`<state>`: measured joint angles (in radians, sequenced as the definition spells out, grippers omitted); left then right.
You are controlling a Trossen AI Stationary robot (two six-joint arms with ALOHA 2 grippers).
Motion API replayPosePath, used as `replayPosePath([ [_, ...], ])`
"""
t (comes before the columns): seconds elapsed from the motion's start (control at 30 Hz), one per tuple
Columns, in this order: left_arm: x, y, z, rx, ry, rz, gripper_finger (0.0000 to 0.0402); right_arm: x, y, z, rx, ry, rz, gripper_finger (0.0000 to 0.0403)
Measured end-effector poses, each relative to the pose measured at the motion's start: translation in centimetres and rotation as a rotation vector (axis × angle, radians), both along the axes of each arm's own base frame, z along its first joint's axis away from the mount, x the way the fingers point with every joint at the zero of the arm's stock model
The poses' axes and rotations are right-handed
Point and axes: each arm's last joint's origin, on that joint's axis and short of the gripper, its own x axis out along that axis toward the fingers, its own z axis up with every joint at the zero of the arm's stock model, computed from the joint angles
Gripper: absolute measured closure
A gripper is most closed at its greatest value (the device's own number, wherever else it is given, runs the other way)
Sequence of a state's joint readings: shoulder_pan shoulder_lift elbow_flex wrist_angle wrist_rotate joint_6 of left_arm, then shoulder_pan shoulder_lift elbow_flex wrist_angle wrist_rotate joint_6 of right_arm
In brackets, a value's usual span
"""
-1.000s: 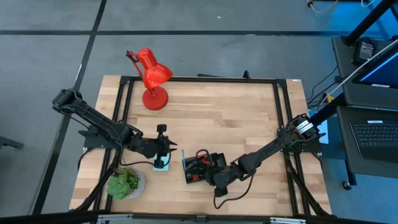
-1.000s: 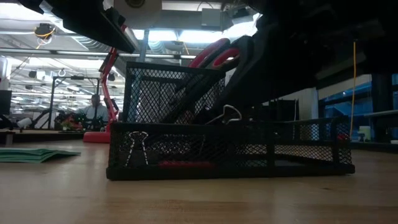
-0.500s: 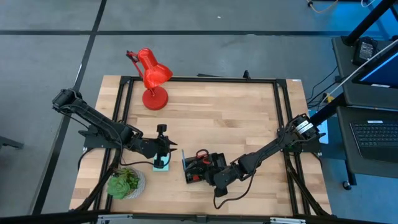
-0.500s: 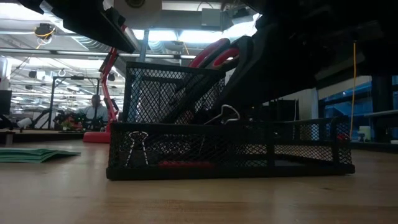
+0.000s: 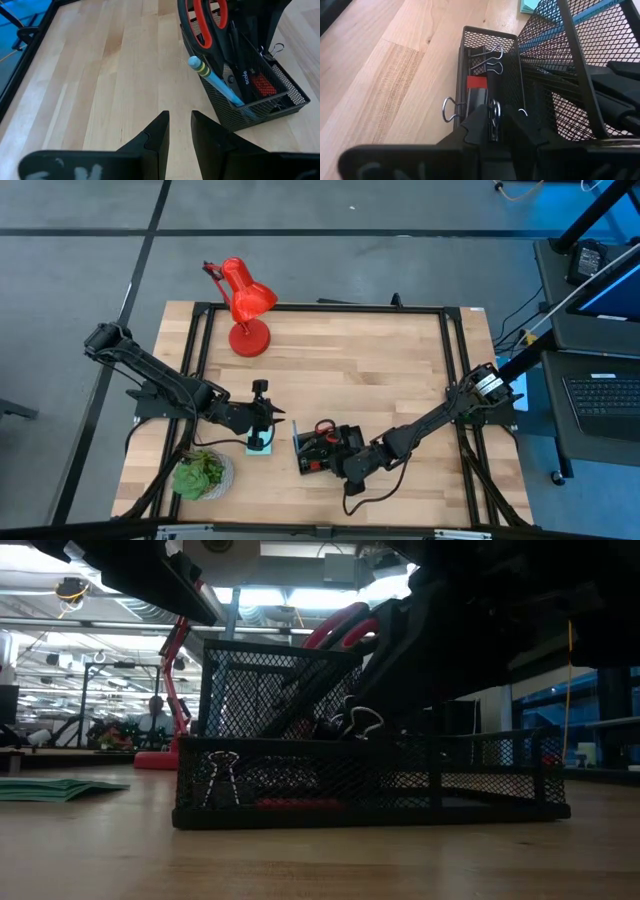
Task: Pick and place office supplies into organizer
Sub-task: Put the black binder clip into the black desk organizer
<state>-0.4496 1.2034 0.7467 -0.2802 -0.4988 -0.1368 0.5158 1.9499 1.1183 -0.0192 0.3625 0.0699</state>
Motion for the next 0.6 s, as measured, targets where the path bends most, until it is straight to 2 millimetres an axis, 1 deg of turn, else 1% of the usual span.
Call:
replayPosePath([
  [0.13, 0.00, 0.00, 0.00, 0.000, 0.000, 0.000, 0.0327, 0.01, -0.01, 0.00, 0.002, 0.000, -0.002, 0.0326],
  [0.4, 0.00, 0.00, 0.00, -0.006, -0.001, 0.005, 0.0327, -0.18, 0.38, 0.03, 0.001, -0.003, 0.011, 0.0325],
  [0.6, 0.00, -0.01, 0.00, -0.007, -0.001, 0.005, 0.0327, 0.08, 0.81, 0.60, -0.032, -0.010, 0.042, 0.0325],
])
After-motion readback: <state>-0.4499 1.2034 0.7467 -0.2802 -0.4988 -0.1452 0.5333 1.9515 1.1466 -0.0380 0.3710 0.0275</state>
